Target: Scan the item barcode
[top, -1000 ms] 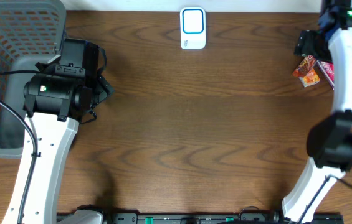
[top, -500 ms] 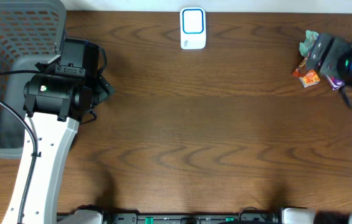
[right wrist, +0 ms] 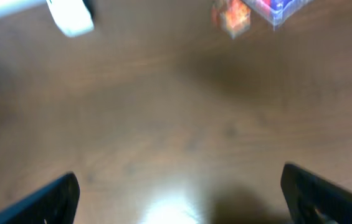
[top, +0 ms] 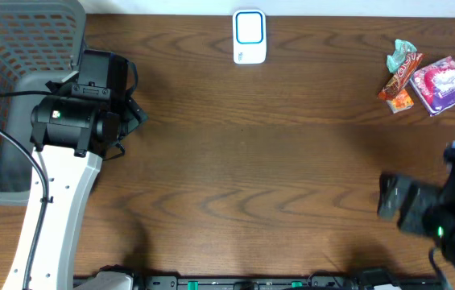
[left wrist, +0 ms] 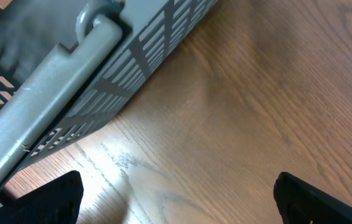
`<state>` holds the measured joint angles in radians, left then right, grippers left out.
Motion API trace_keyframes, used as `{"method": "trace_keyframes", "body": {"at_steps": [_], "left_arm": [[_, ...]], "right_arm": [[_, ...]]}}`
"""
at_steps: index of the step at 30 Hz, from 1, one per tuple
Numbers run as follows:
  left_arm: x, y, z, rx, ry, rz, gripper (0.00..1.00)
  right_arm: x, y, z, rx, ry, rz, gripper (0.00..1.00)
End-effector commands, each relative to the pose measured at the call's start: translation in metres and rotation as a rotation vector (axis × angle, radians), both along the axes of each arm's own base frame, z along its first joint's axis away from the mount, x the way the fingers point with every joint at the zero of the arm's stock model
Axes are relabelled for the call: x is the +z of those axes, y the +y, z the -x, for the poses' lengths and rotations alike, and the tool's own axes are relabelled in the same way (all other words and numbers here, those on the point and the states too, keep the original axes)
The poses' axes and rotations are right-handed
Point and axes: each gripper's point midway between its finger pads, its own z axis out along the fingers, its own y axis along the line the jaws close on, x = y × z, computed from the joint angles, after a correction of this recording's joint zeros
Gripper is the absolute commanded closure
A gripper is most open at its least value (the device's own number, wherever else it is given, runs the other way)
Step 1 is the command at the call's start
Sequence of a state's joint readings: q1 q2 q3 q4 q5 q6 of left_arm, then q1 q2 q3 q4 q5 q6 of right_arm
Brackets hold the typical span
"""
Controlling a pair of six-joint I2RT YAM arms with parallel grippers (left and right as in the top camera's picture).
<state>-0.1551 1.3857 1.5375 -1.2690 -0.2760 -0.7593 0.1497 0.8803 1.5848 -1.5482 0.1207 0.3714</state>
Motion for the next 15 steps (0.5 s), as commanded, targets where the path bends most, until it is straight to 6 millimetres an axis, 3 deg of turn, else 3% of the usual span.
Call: {"method": "trace_keyframes", "body": {"at_steps": [1,3,15], "left_arm": [[0.004,0.005,0.001,0.016,-0.012,-0.016,0.02],[0.004,0.005,0.001,0.016,-0.012,-0.016,0.02],[0.004,0.005,0.001,0.016,-0.012,-0.016,0.02]], "right_arm": [[-0.016,0.002,0.03,0.016,0.077,-0.024,0.01],[-0.022,0.001,0.043,0.02,0.108,-0.023,0.01],[-0.02,0.001,0.046,0.019,0.093,-0.026,0.01]]}}
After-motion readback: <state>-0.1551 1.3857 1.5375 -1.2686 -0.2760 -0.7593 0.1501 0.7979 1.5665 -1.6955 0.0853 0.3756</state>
